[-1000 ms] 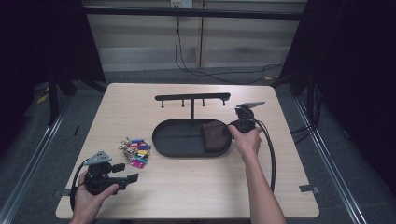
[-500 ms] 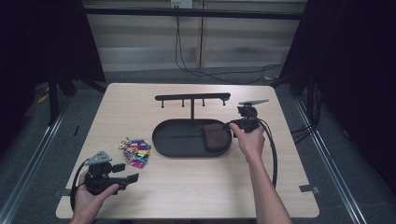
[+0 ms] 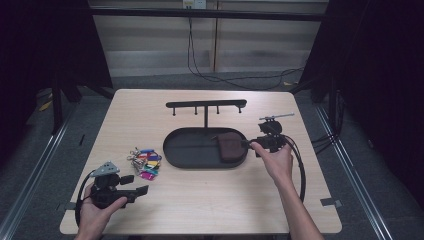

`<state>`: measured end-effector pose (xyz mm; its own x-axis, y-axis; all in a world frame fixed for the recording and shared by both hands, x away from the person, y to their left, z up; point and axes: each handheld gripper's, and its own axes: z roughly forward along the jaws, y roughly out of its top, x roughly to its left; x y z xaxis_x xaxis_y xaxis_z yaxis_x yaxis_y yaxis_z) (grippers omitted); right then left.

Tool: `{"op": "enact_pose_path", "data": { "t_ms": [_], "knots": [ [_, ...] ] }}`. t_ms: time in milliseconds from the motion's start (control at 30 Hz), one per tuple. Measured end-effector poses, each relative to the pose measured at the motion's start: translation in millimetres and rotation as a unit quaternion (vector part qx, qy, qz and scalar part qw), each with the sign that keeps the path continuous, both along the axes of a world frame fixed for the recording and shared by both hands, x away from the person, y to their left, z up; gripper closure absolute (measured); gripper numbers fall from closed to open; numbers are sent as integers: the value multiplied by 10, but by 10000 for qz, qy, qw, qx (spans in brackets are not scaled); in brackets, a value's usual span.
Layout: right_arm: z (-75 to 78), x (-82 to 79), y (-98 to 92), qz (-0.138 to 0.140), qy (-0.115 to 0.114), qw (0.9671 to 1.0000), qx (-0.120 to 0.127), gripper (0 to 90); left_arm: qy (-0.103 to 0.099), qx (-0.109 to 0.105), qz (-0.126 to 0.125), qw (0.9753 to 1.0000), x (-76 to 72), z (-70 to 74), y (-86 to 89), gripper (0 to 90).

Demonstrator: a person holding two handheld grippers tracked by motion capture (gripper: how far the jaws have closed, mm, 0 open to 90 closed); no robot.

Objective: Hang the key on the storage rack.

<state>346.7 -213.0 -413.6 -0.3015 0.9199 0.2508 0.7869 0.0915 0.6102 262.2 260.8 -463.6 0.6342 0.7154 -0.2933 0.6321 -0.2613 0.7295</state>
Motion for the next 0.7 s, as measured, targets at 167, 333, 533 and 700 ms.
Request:
{"op": "enact_pose_path", "data": {
  "t_ms": [167,333,533,700],
  "knots": [
    [-36,-127,-85,75,-92,9998,169,273,-7,31,31,10000,0,-6,-5,251],
    [-88,-326,-160,94,-211,9994,247,240,16,82,83,9999,10,-13,2,254],
    [-167,-599,-263,231,-351,9980,482,167,27,183,211,9996,12,-23,-10,318],
    [-199,-769,-319,154,-464,9968,636,187,45,103,227,9997,19,-16,3,276]
  ]
}}
